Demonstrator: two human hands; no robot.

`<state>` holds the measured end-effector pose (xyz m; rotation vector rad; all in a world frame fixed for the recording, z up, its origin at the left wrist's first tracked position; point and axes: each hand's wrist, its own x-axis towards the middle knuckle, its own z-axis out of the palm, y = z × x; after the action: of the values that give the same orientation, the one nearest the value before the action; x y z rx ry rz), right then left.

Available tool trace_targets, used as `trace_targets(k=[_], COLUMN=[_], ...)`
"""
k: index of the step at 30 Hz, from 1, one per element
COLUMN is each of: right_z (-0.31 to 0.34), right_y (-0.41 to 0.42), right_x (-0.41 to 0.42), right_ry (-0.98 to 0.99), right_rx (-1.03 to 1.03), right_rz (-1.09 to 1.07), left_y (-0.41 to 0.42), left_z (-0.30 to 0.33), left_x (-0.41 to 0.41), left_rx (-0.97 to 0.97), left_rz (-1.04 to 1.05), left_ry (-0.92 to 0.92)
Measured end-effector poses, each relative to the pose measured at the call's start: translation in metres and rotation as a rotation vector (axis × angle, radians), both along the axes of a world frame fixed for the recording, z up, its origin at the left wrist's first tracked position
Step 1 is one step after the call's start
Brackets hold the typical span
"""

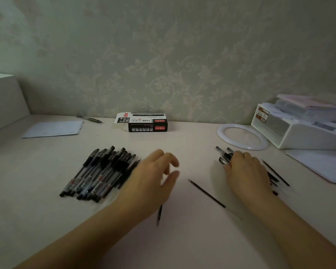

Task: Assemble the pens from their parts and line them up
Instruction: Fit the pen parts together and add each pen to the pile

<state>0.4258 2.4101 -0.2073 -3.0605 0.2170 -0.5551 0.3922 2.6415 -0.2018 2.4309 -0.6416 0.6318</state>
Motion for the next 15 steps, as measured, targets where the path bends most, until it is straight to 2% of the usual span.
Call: trace_targets(k=[2,4,6,9,11,15], right_z=[0.004,0.01,0.017,0.025,0.027,0.028], right_y=[0.003,0.007,0.015,0.032,0.04,0.047], right_x=[0.001,0.001,-0.001,-0.008,-0.012,-0.016], right_ry=[-0.096,-0.19,-0.185,-0.027,0.067,0.166], right_rx=[0.092,0.357,0.791,1.521,1.726,1.968], right_rz=[0.065,0.176,0.262,0.373,0.392,0.51], left_y=[-0.01,-0.014,-0.014,-0.014,-0.014,-0.017], left_z=[-0.006,-0.009,-0.01,-0.012,-0.01,-0.006], left_x=[-0.002,0.0,0.003,0.005,0.005,0.002], left_rx=[-0.071,-0.201,-0.323,-0.451,-0.507,-0.518], left_rz=[-0.075,-0.099,-0.11,-0.137,-0.163,-0.241], left_ry=[0.039,0.083,0.146,0.254,0.296,0.323])
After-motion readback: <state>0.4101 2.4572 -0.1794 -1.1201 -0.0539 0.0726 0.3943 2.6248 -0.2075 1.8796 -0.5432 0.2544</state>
